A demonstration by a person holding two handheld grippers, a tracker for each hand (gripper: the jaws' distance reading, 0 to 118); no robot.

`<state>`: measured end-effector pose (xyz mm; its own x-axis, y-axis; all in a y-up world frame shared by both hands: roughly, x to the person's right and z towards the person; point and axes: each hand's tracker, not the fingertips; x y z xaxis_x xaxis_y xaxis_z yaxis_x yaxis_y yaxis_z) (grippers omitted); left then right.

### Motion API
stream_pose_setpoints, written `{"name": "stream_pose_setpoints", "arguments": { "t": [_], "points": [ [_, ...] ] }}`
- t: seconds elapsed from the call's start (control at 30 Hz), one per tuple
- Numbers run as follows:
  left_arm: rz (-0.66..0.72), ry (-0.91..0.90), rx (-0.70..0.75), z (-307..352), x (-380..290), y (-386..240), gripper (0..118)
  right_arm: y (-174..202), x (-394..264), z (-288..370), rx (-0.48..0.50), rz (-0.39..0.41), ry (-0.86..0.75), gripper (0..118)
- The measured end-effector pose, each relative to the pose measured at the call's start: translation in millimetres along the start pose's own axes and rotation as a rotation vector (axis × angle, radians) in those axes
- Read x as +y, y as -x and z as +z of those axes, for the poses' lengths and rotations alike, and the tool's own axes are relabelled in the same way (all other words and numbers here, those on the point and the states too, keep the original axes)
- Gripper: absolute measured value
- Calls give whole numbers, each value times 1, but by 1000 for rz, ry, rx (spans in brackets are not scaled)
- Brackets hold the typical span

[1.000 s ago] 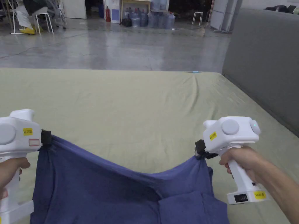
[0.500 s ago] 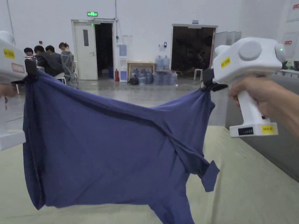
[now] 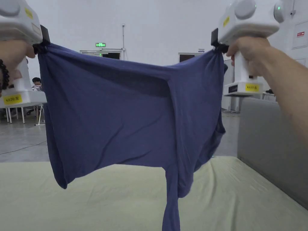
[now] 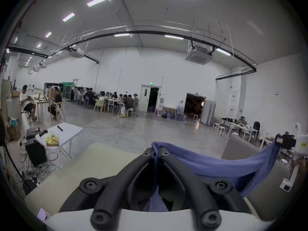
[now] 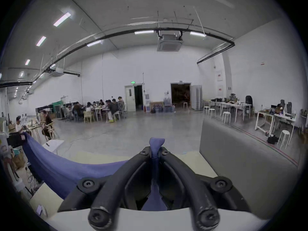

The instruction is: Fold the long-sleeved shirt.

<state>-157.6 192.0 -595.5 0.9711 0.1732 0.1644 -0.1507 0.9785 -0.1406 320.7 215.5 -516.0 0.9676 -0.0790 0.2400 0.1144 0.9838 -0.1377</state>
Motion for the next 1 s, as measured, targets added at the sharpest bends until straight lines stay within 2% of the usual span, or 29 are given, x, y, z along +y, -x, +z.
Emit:
{"name": "stream_pose_setpoints", "arguments": {
  "t": [0.2,0.43,0.7,0.83,1.0],
  "points": [
    [-62,147,-22,-33,-81,2,0,-19,-89,-49,-5,-65,138,3],
    [5,223,-34,-51,-144,27,0,-38,-157,-64,-5,-100,208,3],
    [19,245,-100,16,-190,50,0,-45,-204,20,39,-7,197,3],
    [36,276,-170,88,-242,57,0,-55,-265,79,102,68,246,3],
    [-91,393,-183,166,-330,64,0,-72,-368,152,151,116,389,3]
  ]
}}
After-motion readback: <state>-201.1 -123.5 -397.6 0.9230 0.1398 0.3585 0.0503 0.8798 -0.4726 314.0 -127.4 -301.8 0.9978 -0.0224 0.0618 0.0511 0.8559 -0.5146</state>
